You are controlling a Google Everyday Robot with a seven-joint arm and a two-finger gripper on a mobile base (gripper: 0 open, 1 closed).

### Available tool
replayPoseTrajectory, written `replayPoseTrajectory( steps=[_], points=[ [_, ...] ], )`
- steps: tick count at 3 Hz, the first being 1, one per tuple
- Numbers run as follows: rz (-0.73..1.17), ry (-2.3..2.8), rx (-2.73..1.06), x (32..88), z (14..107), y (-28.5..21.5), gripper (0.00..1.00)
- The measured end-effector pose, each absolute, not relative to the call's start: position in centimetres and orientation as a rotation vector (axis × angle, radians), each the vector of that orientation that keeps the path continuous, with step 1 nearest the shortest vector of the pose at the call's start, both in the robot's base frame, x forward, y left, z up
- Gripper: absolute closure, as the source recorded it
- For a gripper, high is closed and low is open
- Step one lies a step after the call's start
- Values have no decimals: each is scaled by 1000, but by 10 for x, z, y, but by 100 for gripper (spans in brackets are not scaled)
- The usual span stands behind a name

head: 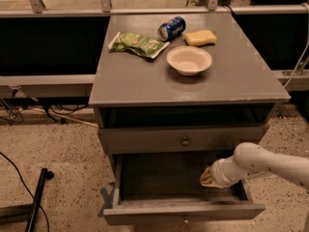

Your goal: Open middle drawer

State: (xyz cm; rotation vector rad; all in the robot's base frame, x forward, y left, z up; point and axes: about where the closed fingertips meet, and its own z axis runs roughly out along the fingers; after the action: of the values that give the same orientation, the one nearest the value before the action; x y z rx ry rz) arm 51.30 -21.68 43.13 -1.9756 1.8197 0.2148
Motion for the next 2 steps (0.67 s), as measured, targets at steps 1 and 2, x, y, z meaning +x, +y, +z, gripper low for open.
replayPoseTrajectory(
  steps=[1,2],
  points=[
    [282,1844,-2008,505,402,-210,100],
    [356,1848,-2044,495,379,-204,100]
  ],
)
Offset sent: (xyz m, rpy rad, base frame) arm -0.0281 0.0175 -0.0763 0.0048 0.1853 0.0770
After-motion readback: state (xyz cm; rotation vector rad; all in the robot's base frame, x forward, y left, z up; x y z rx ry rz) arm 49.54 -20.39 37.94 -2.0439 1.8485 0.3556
